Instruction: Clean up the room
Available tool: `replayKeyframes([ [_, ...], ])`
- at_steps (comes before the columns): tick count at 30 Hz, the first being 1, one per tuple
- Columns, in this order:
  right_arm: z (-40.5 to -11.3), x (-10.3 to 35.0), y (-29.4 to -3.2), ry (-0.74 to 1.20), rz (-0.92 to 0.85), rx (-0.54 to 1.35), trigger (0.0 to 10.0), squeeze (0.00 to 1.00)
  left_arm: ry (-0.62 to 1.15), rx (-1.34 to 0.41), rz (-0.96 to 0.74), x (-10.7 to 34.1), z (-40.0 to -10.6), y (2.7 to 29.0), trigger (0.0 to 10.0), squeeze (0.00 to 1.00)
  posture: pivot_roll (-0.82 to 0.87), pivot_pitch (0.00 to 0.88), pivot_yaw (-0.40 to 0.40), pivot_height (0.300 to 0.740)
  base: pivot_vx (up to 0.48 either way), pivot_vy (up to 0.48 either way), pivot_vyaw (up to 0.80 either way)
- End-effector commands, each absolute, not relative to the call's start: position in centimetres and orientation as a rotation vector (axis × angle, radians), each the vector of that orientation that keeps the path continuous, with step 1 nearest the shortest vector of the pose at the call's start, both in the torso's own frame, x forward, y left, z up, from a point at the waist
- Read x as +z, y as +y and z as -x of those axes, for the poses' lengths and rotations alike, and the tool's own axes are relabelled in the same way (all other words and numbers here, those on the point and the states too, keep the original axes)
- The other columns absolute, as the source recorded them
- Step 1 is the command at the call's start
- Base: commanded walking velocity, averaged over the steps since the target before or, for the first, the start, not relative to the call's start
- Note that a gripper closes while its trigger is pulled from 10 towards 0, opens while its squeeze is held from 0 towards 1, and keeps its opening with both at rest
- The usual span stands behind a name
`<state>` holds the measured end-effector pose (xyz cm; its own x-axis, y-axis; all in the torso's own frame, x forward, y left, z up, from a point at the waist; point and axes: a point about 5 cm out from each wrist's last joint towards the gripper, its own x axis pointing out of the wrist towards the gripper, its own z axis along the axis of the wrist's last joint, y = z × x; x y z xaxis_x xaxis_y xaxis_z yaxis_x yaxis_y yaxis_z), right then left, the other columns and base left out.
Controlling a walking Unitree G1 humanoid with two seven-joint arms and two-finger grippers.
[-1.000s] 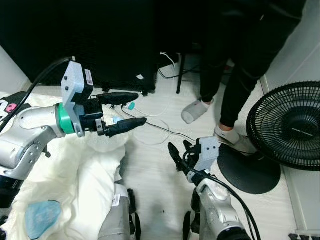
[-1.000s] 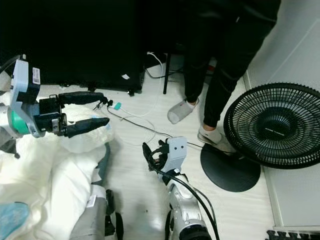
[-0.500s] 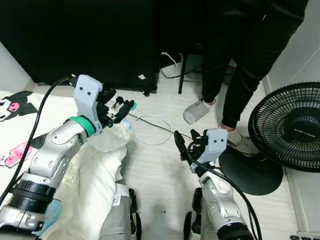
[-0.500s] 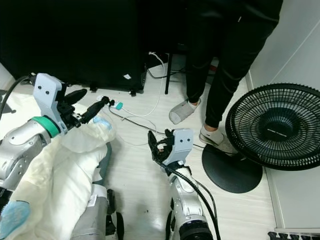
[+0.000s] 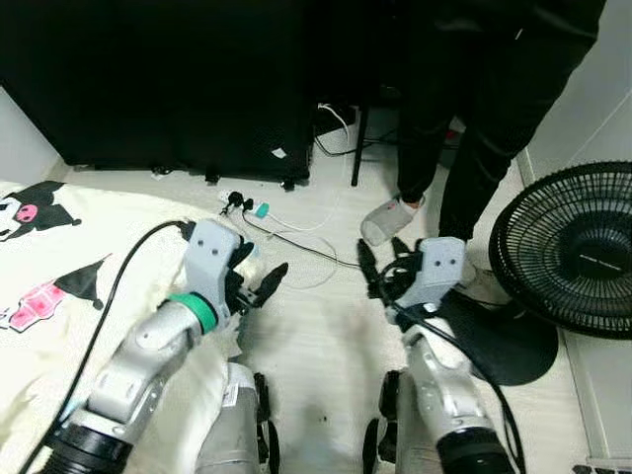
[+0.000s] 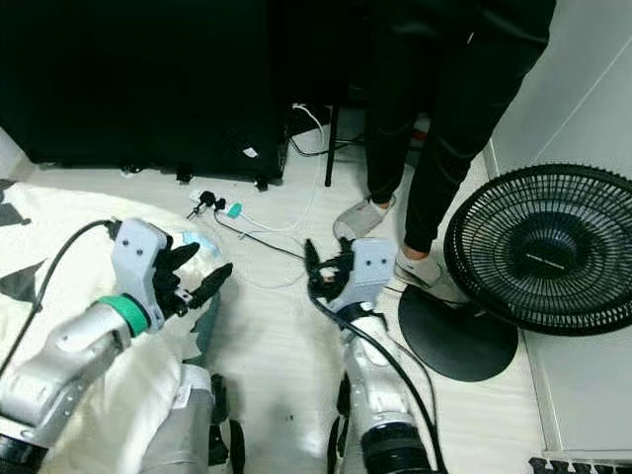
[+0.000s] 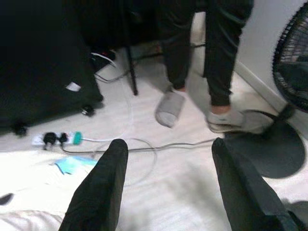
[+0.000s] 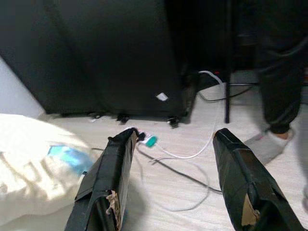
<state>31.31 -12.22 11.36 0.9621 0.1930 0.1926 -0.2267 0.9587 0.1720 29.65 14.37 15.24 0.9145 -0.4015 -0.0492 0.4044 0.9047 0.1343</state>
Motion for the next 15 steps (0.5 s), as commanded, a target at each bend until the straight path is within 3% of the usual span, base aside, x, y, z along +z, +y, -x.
replayKeyframes([
  [1,-31.1,11.1,-12.2,-0.164,-0.186,0.209,10.0,0.0,0.002,-0.382,-0.133,15.4,-29.7,14.4,10.0,0.0,0.07,0.151,0.038,0.635,0.0,0.0,0.0],
  [15,-31.7,11.2,-13.2,-0.158,-0.17,0.185,10.0,0.0,-0.005,-0.29,-0.05,16.8,-31.2,13.4,10.0,0.0,0.07,0.101,0.027,0.68,0.0,0.0,0.0],
])
